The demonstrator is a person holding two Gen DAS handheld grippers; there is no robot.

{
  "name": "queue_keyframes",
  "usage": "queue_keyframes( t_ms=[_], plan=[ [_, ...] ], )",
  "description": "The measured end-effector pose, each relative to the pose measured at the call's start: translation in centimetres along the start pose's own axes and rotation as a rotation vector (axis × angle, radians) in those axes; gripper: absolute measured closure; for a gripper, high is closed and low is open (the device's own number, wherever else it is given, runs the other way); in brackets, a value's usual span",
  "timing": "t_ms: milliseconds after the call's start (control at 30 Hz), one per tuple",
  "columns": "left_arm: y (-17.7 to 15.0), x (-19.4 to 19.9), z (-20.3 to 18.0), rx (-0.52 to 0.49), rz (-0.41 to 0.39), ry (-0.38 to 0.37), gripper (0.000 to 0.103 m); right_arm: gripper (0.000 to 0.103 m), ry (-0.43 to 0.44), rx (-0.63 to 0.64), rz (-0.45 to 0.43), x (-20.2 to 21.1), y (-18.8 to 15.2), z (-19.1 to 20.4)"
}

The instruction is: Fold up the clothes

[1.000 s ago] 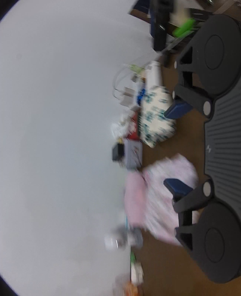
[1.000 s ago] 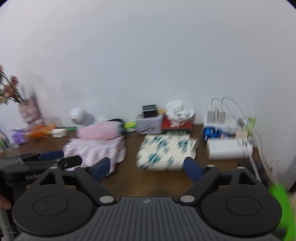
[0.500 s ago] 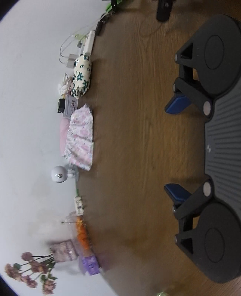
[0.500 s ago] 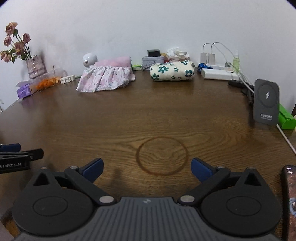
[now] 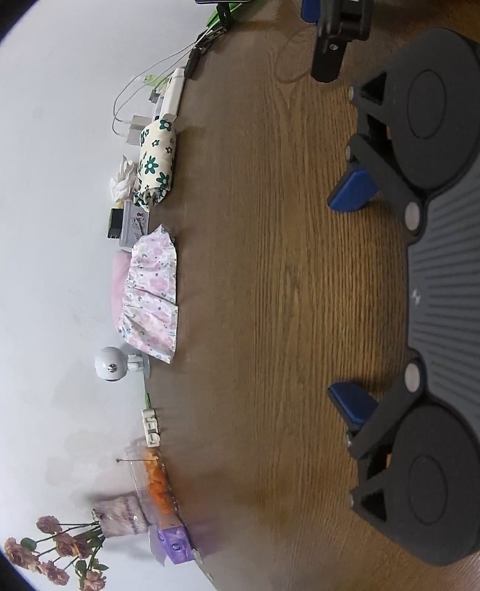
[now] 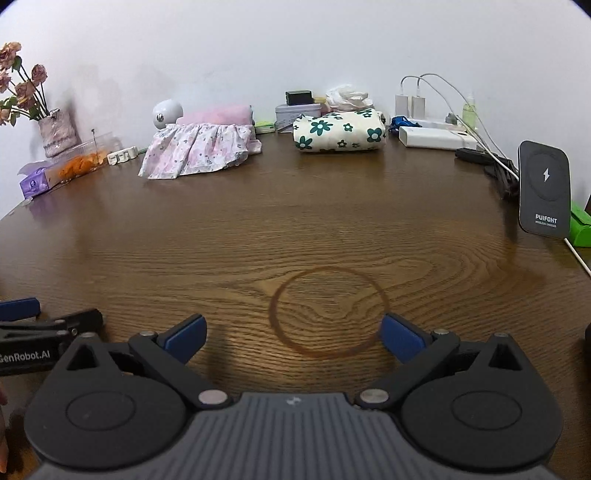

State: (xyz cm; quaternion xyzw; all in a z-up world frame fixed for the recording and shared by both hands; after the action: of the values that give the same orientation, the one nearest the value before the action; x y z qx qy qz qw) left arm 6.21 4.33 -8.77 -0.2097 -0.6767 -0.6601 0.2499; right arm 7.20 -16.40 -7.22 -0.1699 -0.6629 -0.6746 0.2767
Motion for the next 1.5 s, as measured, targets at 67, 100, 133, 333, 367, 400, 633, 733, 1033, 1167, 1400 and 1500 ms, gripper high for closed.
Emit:
queue_keyframes(
  t_ms=[67,100,133,333,367,400,633,733,1033,1167,1400,1500],
  plan=[
    [-0.06,-0.08,-0.04,0.000,0.003,-0.001,0.001,0.000,-0.015,0.024,0.010,-0.16,-0.14,0.26],
    [-0.08,-0.10,-0.06,0.000,0.004,-0.001,0.000,0.000,-0.027,0.046,0.020,-0.31,-0.24,0.49],
    [-0.09,-0.09,-0.07,-0.001,0.004,-0.001,0.000,0.000,-0.038,0.067,0.029,-0.47,-0.33,0.70],
    [-0.11,-0.10,-0.01,-0.001,0.004,-0.002,0.000,0.001,-0.027,0.069,0.033,-0.60,-0.38,0.78],
    [-0.11,-0.12,0.02,-0.001,0.004,-0.003,0.000,0.001,-0.028,0.070,0.034,-0.61,-0.38,0.77],
    [-0.12,-0.12,0.03,-0.001,0.004,-0.004,0.000,0.001,-0.029,0.071,0.035,-0.63,-0.39,0.76],
    [-0.16,-0.06,0.00,-0.004,0.003,-0.007,0.000,0.001,-0.040,0.066,0.035,-0.60,-0.43,0.66],
    [-0.14,-0.04,-0.07,-0.005,0.003,-0.010,0.000,0.001,-0.042,0.065,0.035,-0.60,-0.45,0.59],
    [-0.23,-0.03,-0.29,-0.009,0.001,-0.014,0.000,0.001,-0.044,0.061,0.035,-0.59,-0.51,0.41],
    [-0.19,-0.04,-0.31,-0.009,0.002,-0.016,0.000,0.001,-0.045,0.060,0.034,-0.53,-0.56,0.42],
    [-0.26,0.00,-0.34,-0.009,0.000,-0.014,0.000,0.001,-0.049,0.060,0.036,-0.61,-0.50,0.40],
    [-0.26,-0.01,-0.34,-0.010,0.000,-0.015,0.000,0.001,-0.050,0.059,0.037,-0.64,-0.51,0.43]
  ],
)
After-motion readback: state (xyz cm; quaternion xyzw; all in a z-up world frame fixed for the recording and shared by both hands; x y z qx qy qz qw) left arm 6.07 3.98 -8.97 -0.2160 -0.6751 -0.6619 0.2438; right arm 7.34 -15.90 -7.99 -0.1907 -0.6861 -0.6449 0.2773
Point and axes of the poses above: each gripper's, at about its wrist camera, not at the fingertips, and x roughly against the way its jaws point, z to its left, y to its top, the point moved 10 cm from there along -x, roughly the way its jaws point, and after that the axes turned 2 degrees about x, right-handed, at the moved point
